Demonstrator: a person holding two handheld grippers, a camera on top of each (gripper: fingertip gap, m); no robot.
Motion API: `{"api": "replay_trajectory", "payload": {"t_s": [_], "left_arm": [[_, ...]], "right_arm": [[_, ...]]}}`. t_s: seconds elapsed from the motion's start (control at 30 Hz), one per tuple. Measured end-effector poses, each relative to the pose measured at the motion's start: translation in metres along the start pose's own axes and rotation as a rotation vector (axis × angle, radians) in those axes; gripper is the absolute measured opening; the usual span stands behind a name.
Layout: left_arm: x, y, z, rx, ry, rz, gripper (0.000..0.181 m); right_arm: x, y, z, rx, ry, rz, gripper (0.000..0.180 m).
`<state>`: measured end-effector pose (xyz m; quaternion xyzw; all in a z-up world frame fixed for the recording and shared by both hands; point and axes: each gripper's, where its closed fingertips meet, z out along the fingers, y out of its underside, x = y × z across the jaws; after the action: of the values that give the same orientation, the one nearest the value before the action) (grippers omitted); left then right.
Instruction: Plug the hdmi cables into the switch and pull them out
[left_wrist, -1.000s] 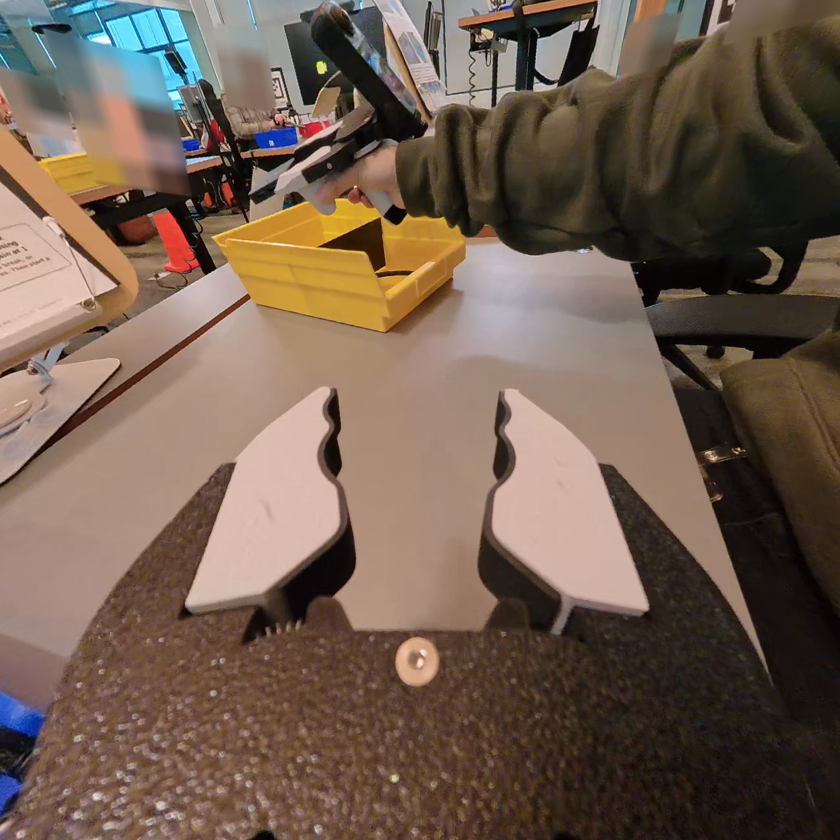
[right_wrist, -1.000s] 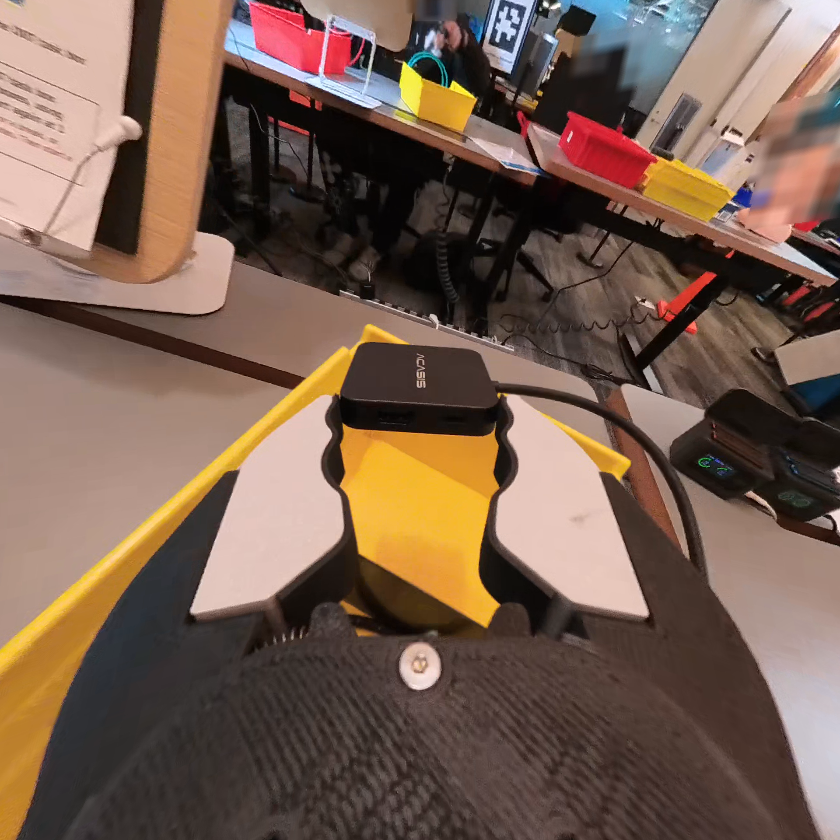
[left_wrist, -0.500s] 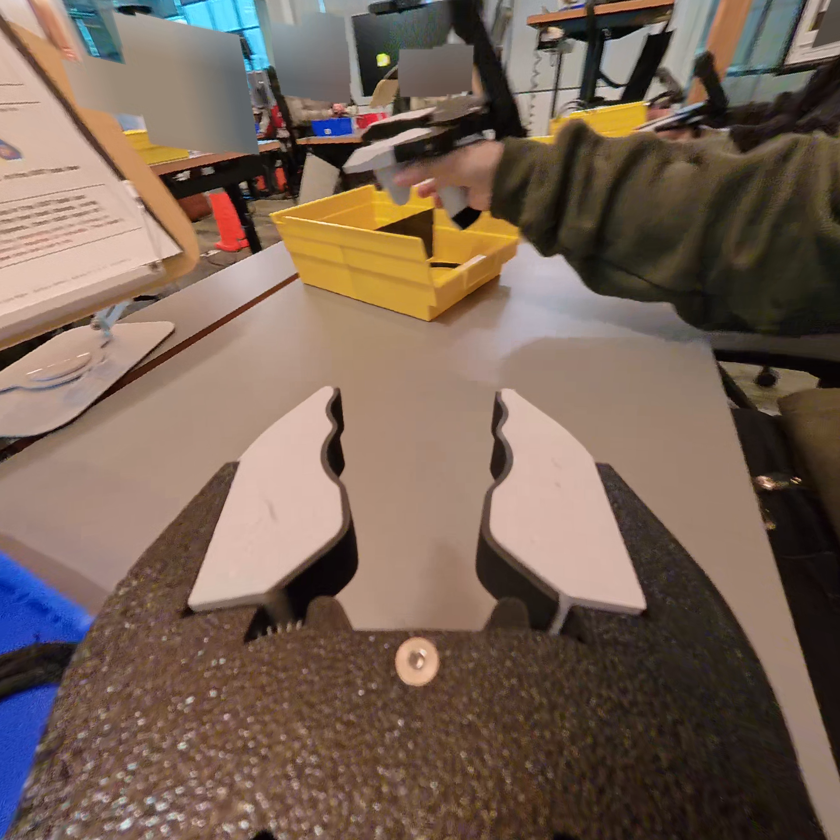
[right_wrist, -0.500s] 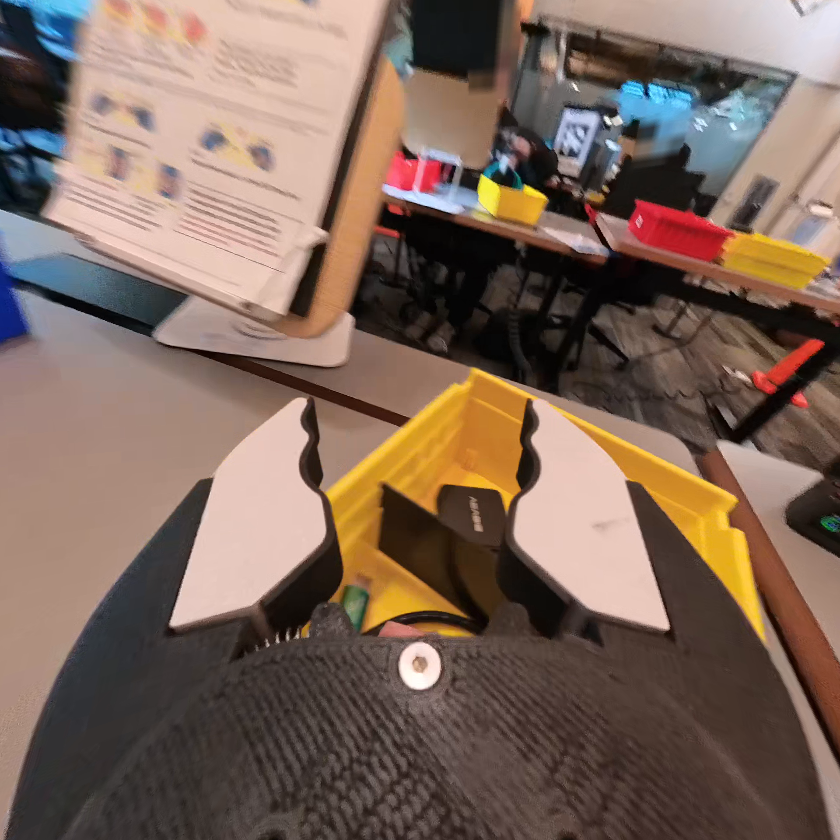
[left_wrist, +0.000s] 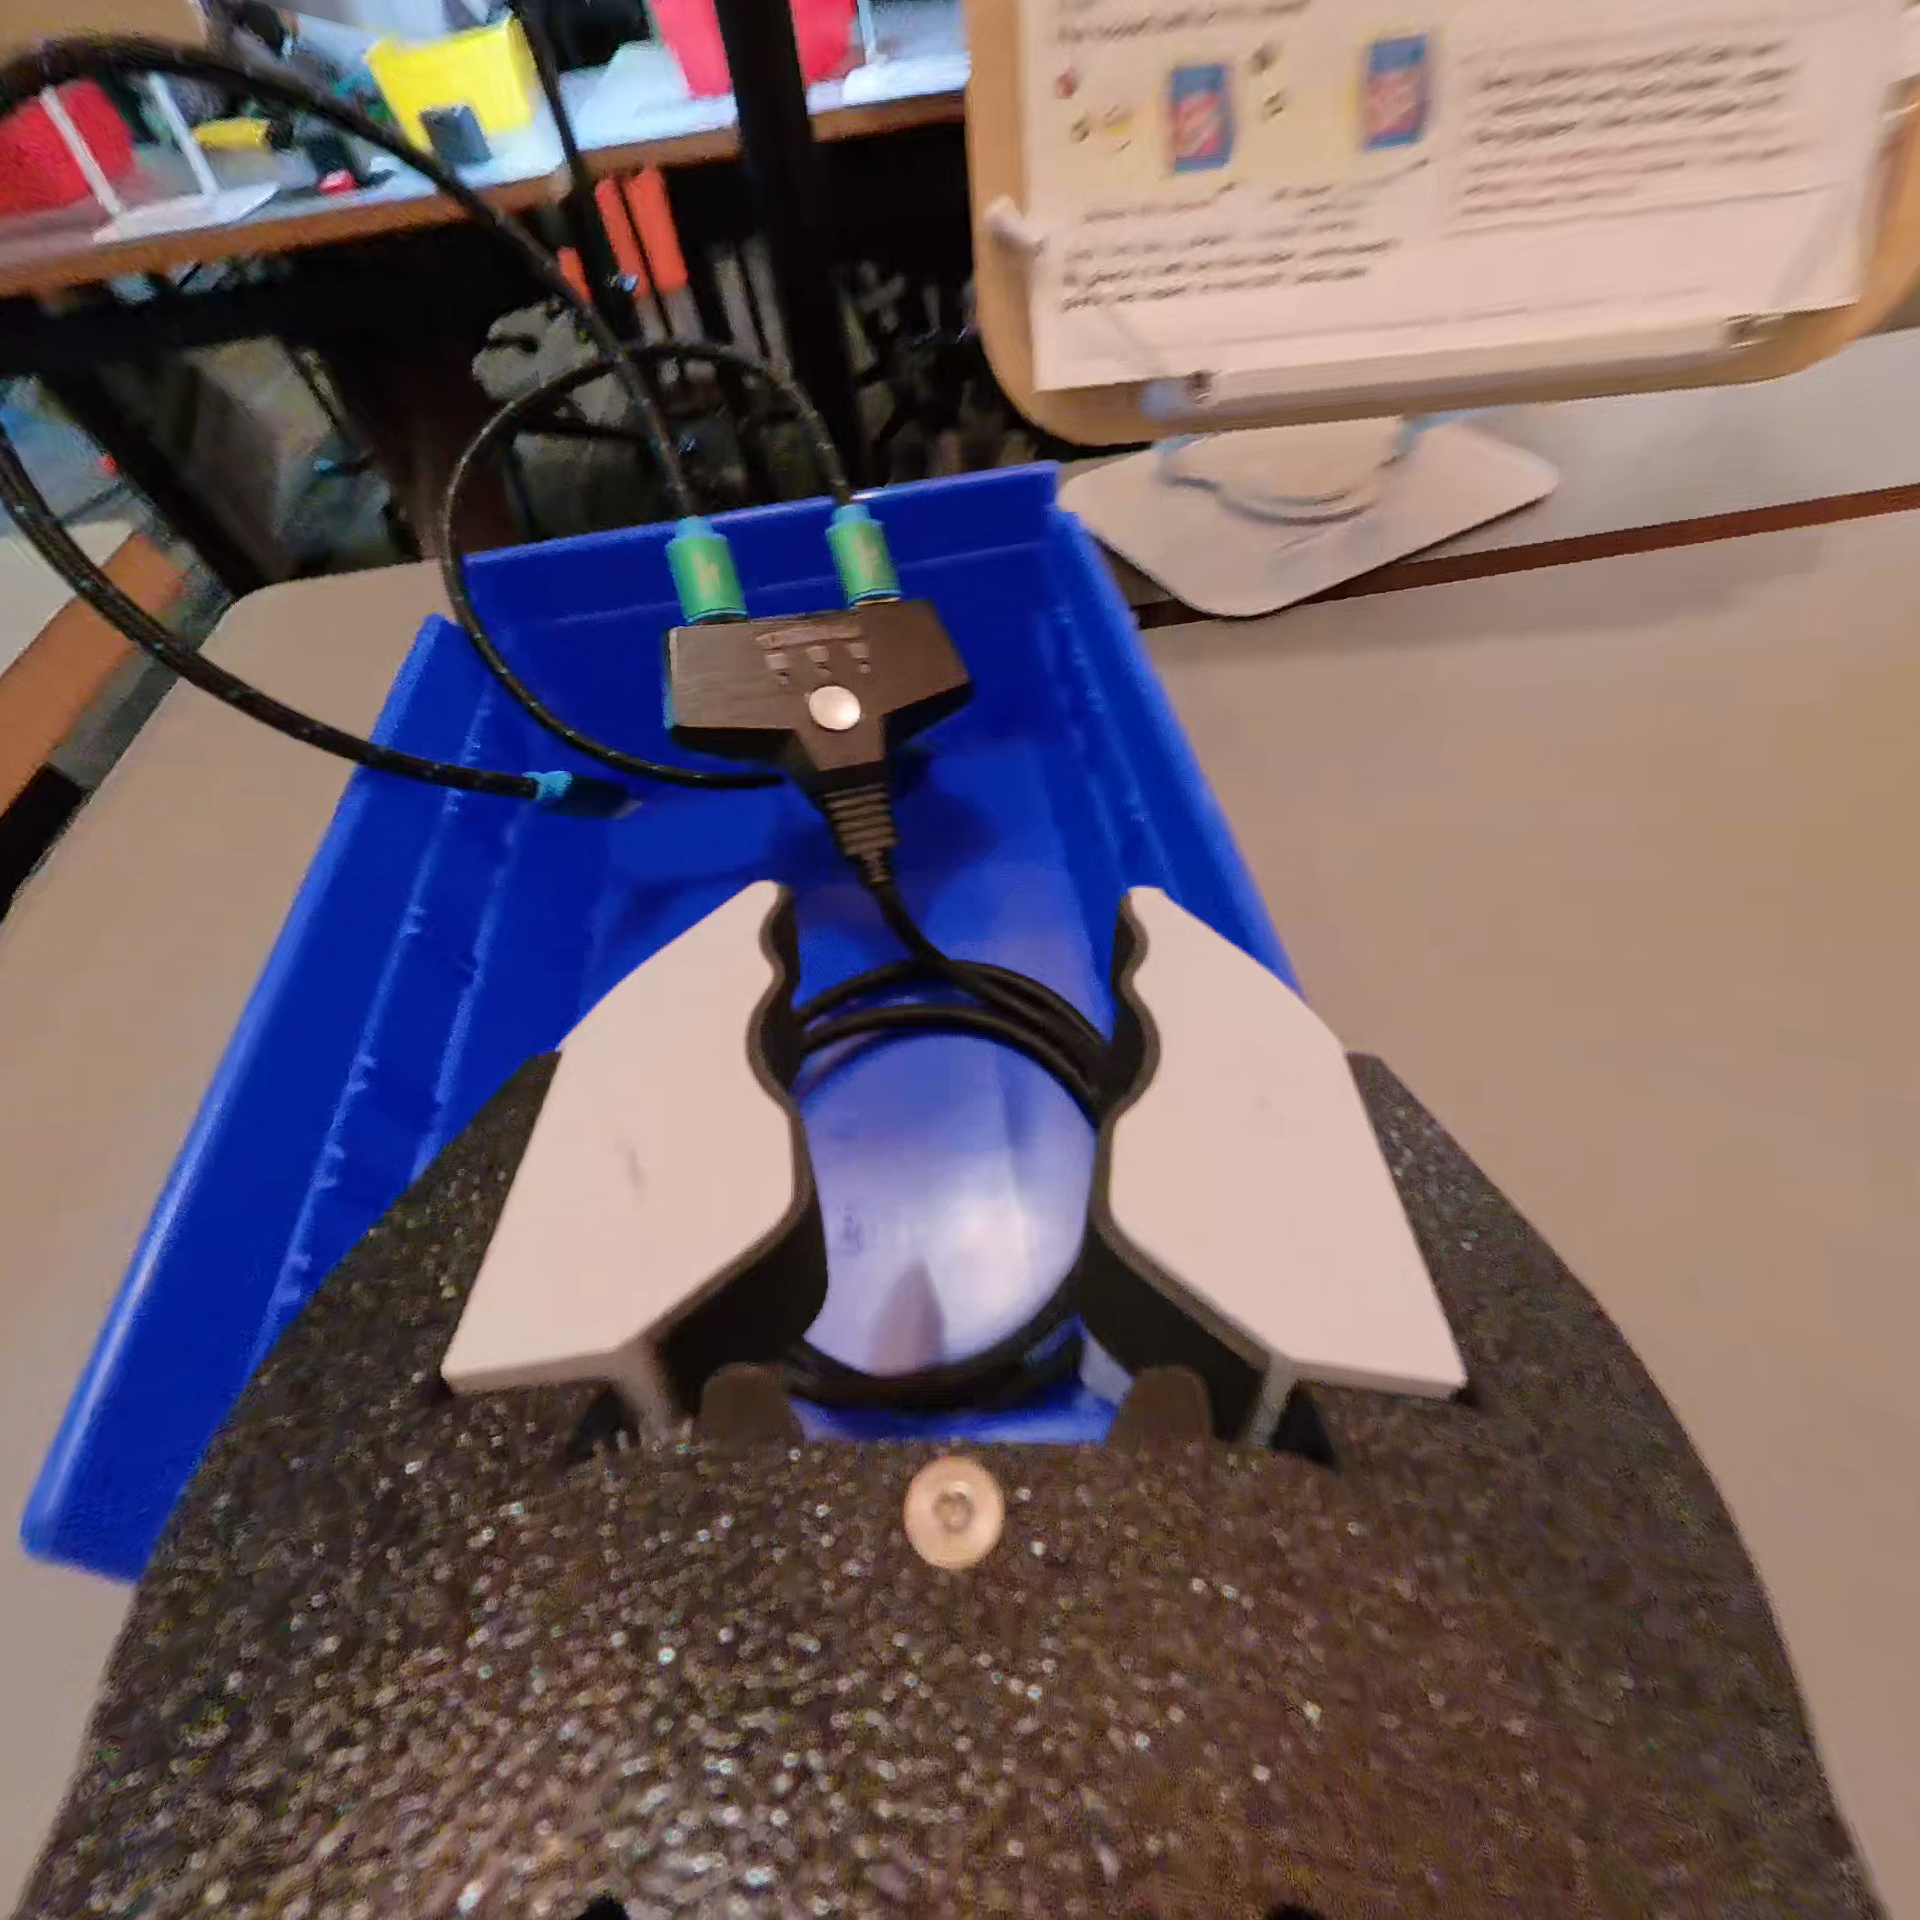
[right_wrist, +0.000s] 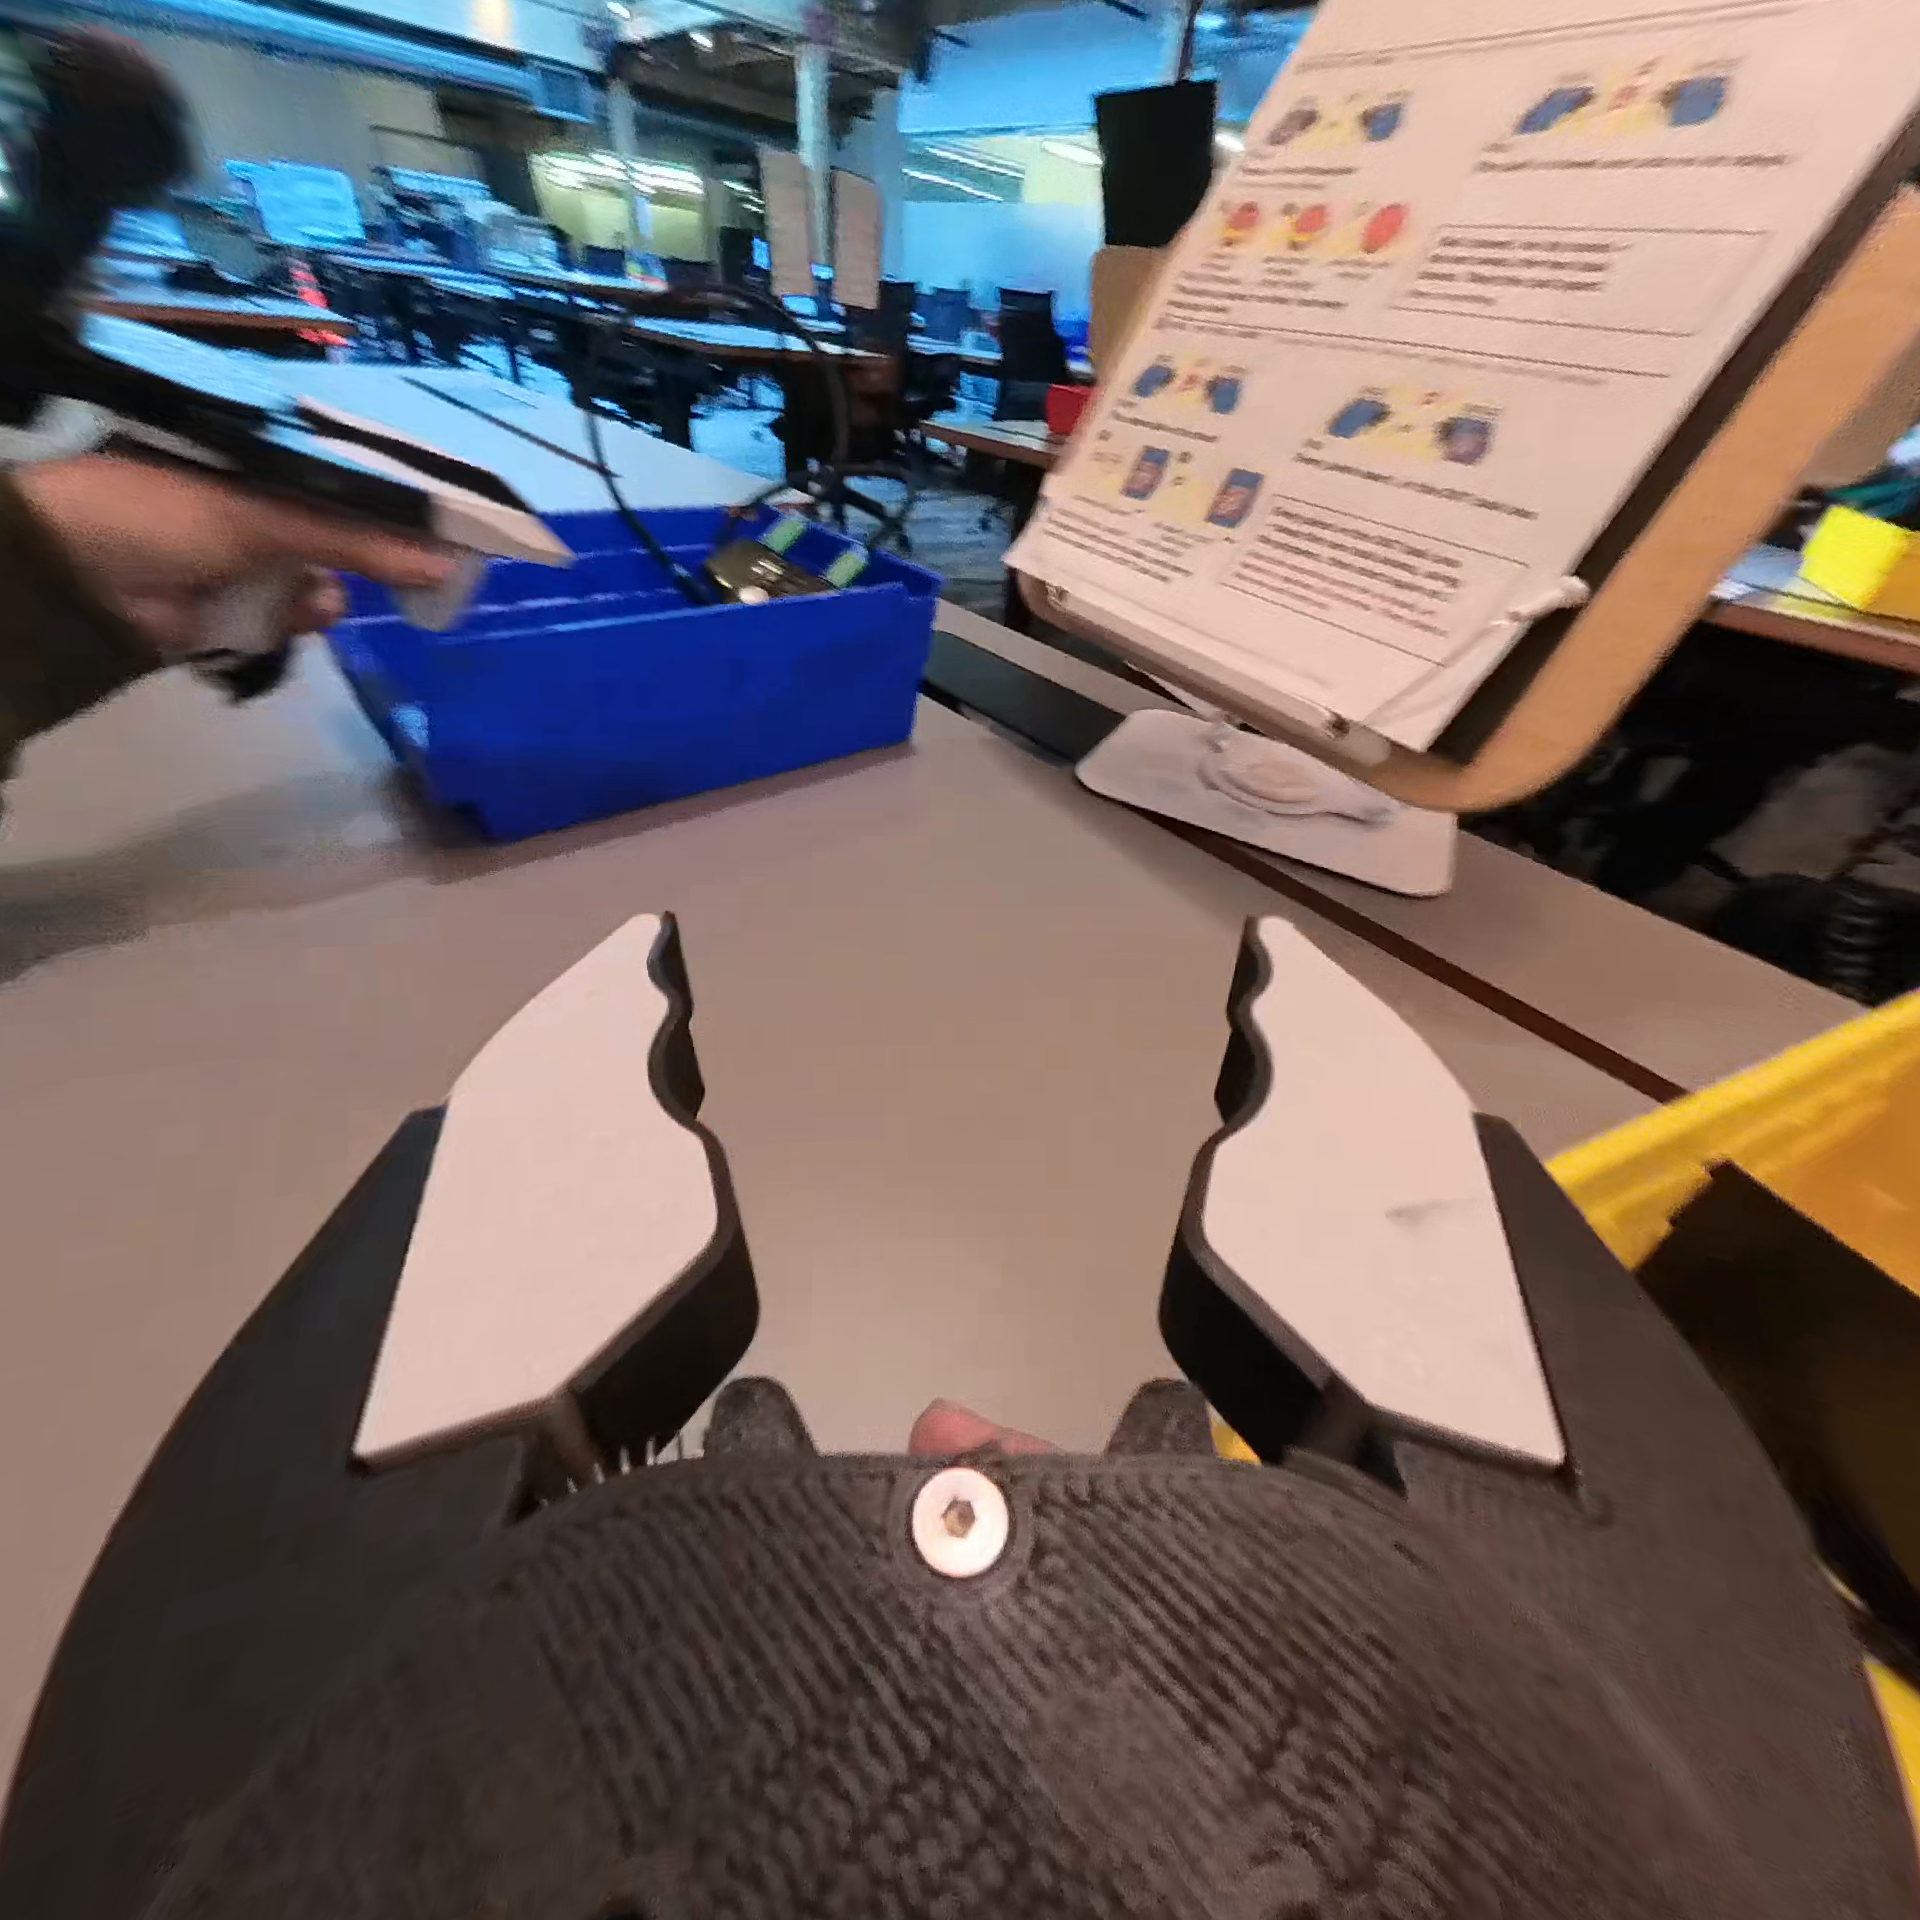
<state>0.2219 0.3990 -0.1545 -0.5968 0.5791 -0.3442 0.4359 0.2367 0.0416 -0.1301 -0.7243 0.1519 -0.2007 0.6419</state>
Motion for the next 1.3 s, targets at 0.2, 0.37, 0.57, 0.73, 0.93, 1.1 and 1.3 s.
{"api": "replay_trajectory", "payload": {"t_s": [0.2,0.37,0.57,0.73,0.93,1.1,1.3], "left_arm": [[-0.026,0.014,0.08,-0.234,-0.063,0.005,0.059],[-0.029,0.032,0.12,-0.352,-0.08,-0.012,0.057],[-0.04,0.042,0.136,-0.351,-0.164,-0.032,0.041],[-0.039,0.011,0.121,-0.194,-0.202,0.061,0.037],[-0.034,-0.06,0.075,0.013,-0.175,0.127,0.034],[-0.031,-0.123,0.017,0.139,-0.17,0.209,0.033],[-0.017,-0.192,-0.065,0.284,-0.111,0.235,0.033]], "right_arm": [[0.0,-0.013,-0.013,0.018,0.009,-0.095,0.095],[0.011,-0.013,-0.02,0.037,0.031,-0.053,0.091],[0.016,-0.006,-0.02,0.034,0.031,-0.023,0.088],[0.022,-0.003,-0.023,0.01,0.054,-0.055,0.085],[0.026,-0.009,-0.027,0.043,0.063,-0.026,0.08],[0.021,-0.016,-0.03,0.039,0.064,-0.077,0.079],[0.008,-0.036,-0.035,0.074,0.047,-0.124,0.078]]}}
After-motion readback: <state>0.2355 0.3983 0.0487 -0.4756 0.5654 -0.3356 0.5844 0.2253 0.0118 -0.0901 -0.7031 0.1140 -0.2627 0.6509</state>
